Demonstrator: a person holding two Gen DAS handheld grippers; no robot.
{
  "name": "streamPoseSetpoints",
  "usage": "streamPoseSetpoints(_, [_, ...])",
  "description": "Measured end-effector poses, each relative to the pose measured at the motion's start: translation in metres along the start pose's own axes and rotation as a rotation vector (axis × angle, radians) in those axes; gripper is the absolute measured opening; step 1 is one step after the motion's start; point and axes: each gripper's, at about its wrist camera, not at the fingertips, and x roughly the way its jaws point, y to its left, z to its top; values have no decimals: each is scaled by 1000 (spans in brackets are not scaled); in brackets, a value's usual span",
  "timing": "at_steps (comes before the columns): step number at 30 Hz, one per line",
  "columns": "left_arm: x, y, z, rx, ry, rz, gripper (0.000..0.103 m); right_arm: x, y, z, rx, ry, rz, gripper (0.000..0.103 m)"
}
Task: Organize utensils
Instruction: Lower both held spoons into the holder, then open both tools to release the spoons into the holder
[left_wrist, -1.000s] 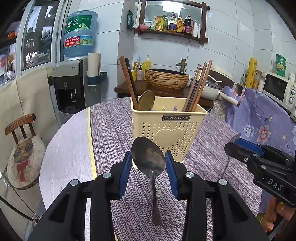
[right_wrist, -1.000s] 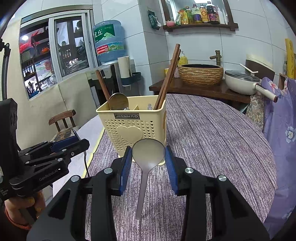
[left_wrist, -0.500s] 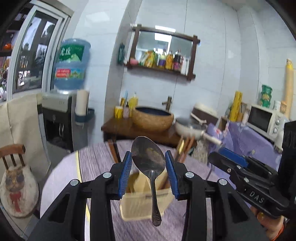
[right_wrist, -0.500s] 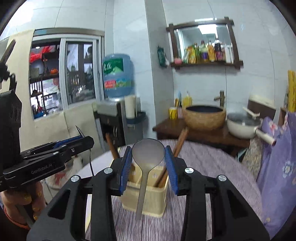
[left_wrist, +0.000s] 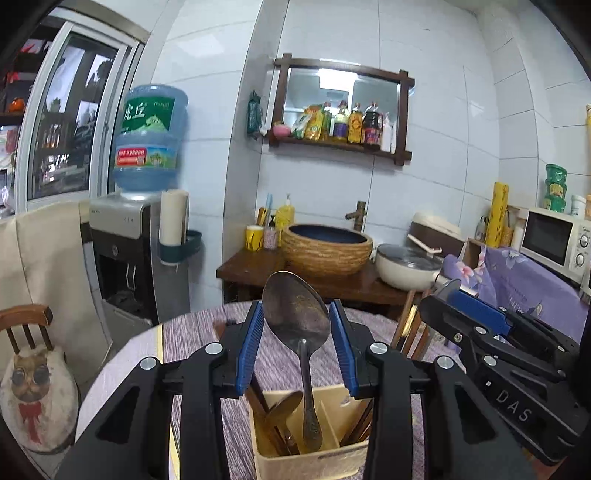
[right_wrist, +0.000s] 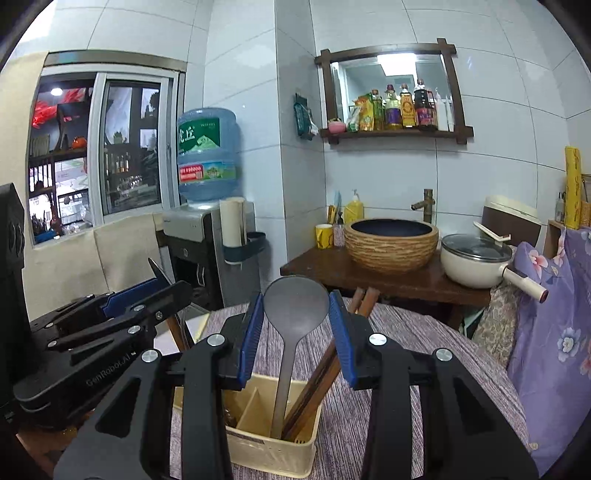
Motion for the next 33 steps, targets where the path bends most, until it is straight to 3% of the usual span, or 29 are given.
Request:
streamPoseSetpoints(16, [13, 9, -48, 12, 88, 17, 37, 14, 8, -67, -51, 64, -9, 37])
streamPoseSetpoints(21, [18, 10, -59, 23, 124, 21, 37, 17, 5, -77, -46, 87, -13, 37])
streamPoseSetpoints(28, [12, 11, -56, 34, 112, 23, 37, 14, 1, -77, -34, 85, 23, 38])
streamPoseSetpoints(31, [4, 11, -54, 37, 106, 19, 37, 5, -2, -75, -20, 65, 21, 49])
streamPoseSetpoints(33, [-7, 13, -54, 35, 93, 26, 43, -7, -5, -73, -1, 46, 28, 59])
